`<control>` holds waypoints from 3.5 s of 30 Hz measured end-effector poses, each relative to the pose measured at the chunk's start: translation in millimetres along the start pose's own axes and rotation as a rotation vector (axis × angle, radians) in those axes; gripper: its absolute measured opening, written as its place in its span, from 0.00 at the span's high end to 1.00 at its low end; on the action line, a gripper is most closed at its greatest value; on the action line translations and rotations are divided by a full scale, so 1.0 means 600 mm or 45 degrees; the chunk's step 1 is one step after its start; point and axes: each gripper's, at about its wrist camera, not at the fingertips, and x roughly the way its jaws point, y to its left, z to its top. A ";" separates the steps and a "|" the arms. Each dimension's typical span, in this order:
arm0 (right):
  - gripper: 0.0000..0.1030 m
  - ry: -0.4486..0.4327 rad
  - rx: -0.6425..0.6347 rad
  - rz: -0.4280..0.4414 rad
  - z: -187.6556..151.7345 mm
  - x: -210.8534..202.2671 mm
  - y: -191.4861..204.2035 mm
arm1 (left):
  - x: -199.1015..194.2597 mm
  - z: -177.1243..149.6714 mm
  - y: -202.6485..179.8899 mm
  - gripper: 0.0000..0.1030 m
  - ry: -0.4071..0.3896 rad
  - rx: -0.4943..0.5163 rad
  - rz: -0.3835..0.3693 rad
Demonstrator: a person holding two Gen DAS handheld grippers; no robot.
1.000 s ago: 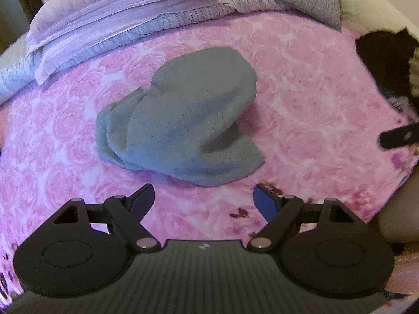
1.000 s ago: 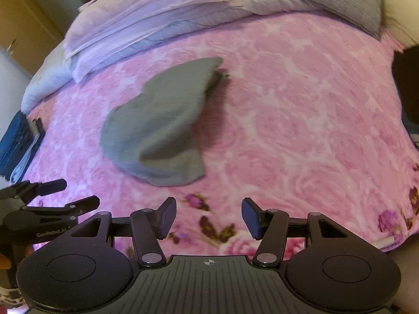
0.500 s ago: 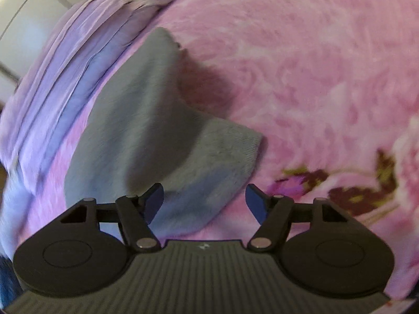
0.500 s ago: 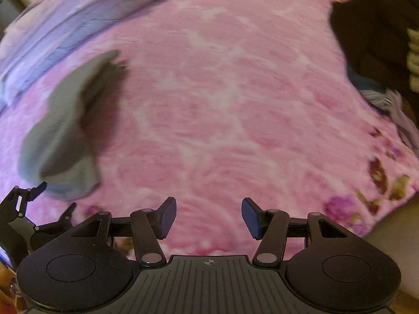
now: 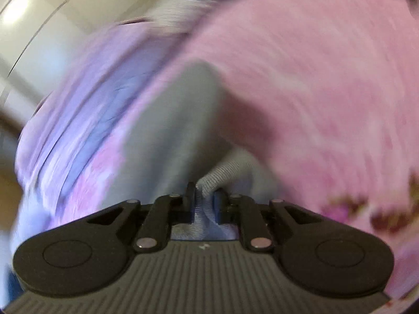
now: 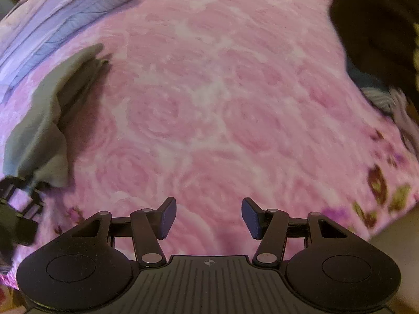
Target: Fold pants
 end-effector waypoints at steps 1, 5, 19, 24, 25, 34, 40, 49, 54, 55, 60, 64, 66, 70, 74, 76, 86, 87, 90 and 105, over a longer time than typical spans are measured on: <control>0.49 -0.019 -0.034 0.012 0.011 0.003 0.008 | -0.017 0.009 0.038 0.89 -0.017 -0.099 0.015; 0.49 -0.114 -0.160 0.049 0.061 0.018 0.049 | -0.077 0.028 0.218 0.89 -0.065 -0.531 0.143; 0.49 -0.351 -0.569 0.235 0.248 0.141 0.274 | 0.043 -0.205 0.543 0.95 0.293 -1.347 0.316; 0.49 -0.298 -0.588 0.279 0.293 0.218 0.338 | 0.098 -0.315 0.544 0.95 0.476 -1.595 0.284; 0.49 -0.283 -0.592 0.284 0.300 0.235 0.349 | 0.106 -0.329 0.544 0.95 0.493 -1.622 0.265; 0.48 -0.145 -0.576 0.178 0.362 0.404 0.373 | 0.128 -0.361 0.543 0.96 0.543 -1.649 0.195; 0.97 -0.079 -0.533 0.392 0.318 0.389 0.342 | 0.131 -0.366 0.547 0.96 0.510 -1.663 0.180; 0.98 0.094 -0.584 0.674 0.090 0.156 0.248 | 0.066 -0.310 0.584 0.96 0.381 -1.551 0.113; 0.98 0.344 -0.543 0.685 -0.028 0.037 0.178 | 0.026 -0.262 0.556 0.96 0.373 -1.438 -0.065; 0.97 0.405 -0.550 0.666 -0.047 0.026 0.169 | 0.025 -0.259 0.538 0.96 0.406 -1.402 -0.093; 0.64 0.390 -0.594 0.409 -0.076 0.021 0.145 | 0.001 -0.288 0.478 0.91 0.481 -1.389 -0.081; 0.52 0.097 -0.652 0.278 -0.043 0.017 0.153 | -0.060 -0.297 0.442 0.87 0.431 -1.339 -0.106; 0.52 -0.009 -0.819 0.207 -0.034 0.030 0.187 | -0.084 -0.288 0.409 0.80 0.423 -1.216 -0.164; 0.52 -0.164 -1.111 0.184 -0.051 0.072 0.249 | -0.124 -0.252 0.324 0.73 0.347 -0.852 -0.197; 0.52 -0.247 -1.371 0.189 -0.081 0.136 0.318 | -0.134 -0.225 0.265 0.67 0.267 -0.535 -0.125; 0.52 -0.313 -1.531 0.160 -0.099 0.162 0.347 | -0.130 -0.225 0.252 0.65 0.253 -0.438 -0.095; 0.52 -0.375 -1.896 0.043 -0.128 0.256 0.390 | -0.124 -0.246 0.196 0.55 0.208 -0.042 -0.093; 0.52 -0.375 -1.922 0.028 -0.130 0.265 0.392 | -0.117 -0.243 0.192 0.57 0.183 -0.022 -0.092; 0.91 -0.352 -1.978 0.063 -0.120 0.281 0.391 | -0.095 -0.232 0.190 0.97 0.129 0.016 -0.092; 0.97 -1.032 -1.587 -0.108 0.305 0.116 0.565 | 0.100 -0.024 0.604 0.97 -0.239 -0.449 0.110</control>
